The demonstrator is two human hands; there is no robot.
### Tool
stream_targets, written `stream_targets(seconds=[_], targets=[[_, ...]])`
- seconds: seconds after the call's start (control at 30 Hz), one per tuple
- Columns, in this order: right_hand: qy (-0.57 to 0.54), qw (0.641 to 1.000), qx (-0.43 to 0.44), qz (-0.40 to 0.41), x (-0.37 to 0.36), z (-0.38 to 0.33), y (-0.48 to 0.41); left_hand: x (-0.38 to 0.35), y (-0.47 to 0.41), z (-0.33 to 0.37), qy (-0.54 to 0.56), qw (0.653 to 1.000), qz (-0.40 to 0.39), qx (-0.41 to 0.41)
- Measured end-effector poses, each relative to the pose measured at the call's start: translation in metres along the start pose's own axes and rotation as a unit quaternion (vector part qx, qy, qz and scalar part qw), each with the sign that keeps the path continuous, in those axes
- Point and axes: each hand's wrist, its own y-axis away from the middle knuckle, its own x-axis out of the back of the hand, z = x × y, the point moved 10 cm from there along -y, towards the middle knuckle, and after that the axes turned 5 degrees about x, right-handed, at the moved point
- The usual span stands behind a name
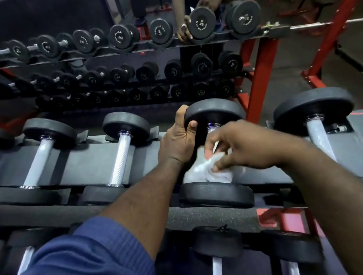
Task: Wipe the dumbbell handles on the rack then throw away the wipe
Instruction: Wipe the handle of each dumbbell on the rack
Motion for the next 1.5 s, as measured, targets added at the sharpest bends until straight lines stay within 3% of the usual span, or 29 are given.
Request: stream_targets(seconds=[0.13,0.27,0.3,0.4,0.53,0.67,0.73,0.87,1.0,1.1,1.33,1.5], targets=[[-0.237,0.947,0.036,0.214,0.025,0.02,0.023,0.0,0.001,-0.003,0.024,0.999,0.002,0.033],[-0.179,0.941,0.049,0.284,0.025,0.023,0.026,-0.004,-0.002,-0.008,0.039,0.998,-0.006,0.045],[-0.144,0.954,0.063,0.255,0.018,0.016,0.021,-0.004,-0.003,-0.007,0.043,0.998,-0.004,0.034],[-0.007,0.993,0.103,0.059,-0.027,-0.004,0.005,-0.002,-0.003,-0.001,0.014,1.0,0.011,-0.017],[0.066,0.997,0.011,-0.048,-0.022,0.02,0.018,-0.001,-0.004,0.001,-0.001,1.0,0.018,-0.019],[0.062,0.997,0.047,-0.006,-0.027,-0.009,0.0,0.0,-0.004,0.001,0.002,1.0,0.025,-0.015],[0.087,0.994,0.054,-0.024,-0.036,-0.02,-0.012,0.001,-0.003,0.0,0.005,1.0,0.024,-0.014],[0.076,0.992,-0.012,-0.096,-0.023,0.011,0.007,0.0,-0.003,0.002,0.007,0.999,0.025,-0.027],[0.031,0.995,-0.087,-0.033,-0.029,0.059,0.023,0.001,-0.005,0.001,0.006,0.999,0.034,-0.022],[-0.045,0.987,-0.154,0.026,-0.05,0.095,0.021,-0.001,-0.005,0.002,0.01,0.999,0.027,-0.023],[-0.313,0.941,-0.129,-0.01,-0.073,0.105,0.013,0.0,-0.005,0.001,0.005,0.999,0.039,-0.023],[-0.265,0.955,-0.134,-0.025,-0.101,0.104,-0.013,0.002,-0.004,0.003,0.005,0.999,0.038,-0.021]])
